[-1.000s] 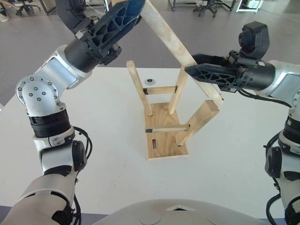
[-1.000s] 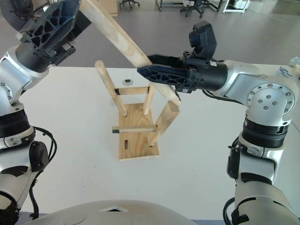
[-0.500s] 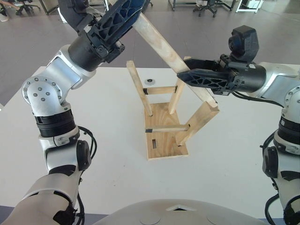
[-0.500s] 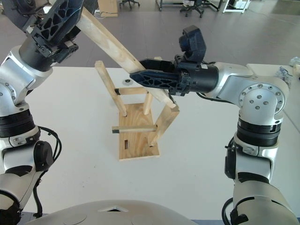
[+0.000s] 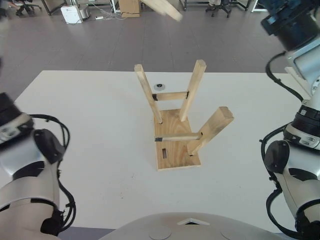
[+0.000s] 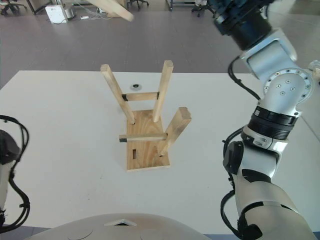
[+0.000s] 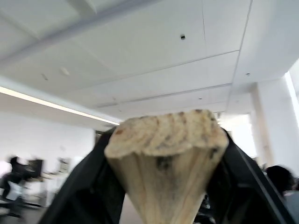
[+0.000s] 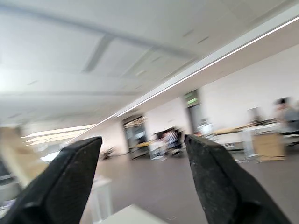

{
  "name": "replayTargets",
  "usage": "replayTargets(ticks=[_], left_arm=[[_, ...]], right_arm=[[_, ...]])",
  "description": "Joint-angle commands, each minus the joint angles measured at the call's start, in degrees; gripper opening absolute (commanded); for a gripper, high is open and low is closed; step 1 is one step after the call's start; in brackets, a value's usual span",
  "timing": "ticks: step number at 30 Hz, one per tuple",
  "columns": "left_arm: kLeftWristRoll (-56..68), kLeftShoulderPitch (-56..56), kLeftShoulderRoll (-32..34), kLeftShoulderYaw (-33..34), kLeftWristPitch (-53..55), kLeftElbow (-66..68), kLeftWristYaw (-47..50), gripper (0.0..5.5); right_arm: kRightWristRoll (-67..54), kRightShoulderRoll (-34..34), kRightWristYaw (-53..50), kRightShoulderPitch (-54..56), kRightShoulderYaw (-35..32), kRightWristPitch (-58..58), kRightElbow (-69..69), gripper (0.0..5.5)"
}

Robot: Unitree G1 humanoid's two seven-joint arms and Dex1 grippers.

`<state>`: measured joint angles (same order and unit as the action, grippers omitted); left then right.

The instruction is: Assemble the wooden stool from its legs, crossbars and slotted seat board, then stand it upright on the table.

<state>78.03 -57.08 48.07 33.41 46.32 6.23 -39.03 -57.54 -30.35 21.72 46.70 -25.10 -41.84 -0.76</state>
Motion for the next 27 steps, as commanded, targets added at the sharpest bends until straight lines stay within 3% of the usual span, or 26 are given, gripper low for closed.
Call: replayTargets(ticks=[1,5,9,12,16,21,27], left_arm=[[2.73,10.31,8.48,2.43,11.56,-2.53,-6.61,2.04],[2.32,17.38,12.28,0.53,18.0,-5.74,-13.05,2.04],[-3.23,27.71,10.03,-0.65,14.63,-15.19,-15.39,2.04],[-7.93,38.79,5.94,-0.43,10.11,-23.72,-16.6,2.04],[-14.6,48.2,-0.67,-2.18,2.45,-29.19,-15.14,2.04],[-18.99,48.35,-6.18,-7.63,-5.88,-28.92,-17.27,2.04],[-23.84,48.36,-6.35,-12.0,-14.64,-28.63,-25.03,2.04]], right_arm=[[12.84,-4.34,-2.31,-18.4,-1.02,4.23,0.19,3.28],[21.63,-0.06,-1.53,-41.96,0.75,9.98,-5.33,3.28],[28.4,5.38,0.09,-56.11,10.11,14.26,-9.99,3.28],[30.18,8.32,0.54,-58.99,15.44,14.38,-12.36,3.28],[30.97,9.46,0.46,-59.39,16.54,14.66,-13.11,3.28],[32.47,11.75,-0.19,-61.5,18.13,16.08,-13.96,3.28],[34.65,13.39,-0.32,-61.0,19.3,17.9,-12.67,3.28]])
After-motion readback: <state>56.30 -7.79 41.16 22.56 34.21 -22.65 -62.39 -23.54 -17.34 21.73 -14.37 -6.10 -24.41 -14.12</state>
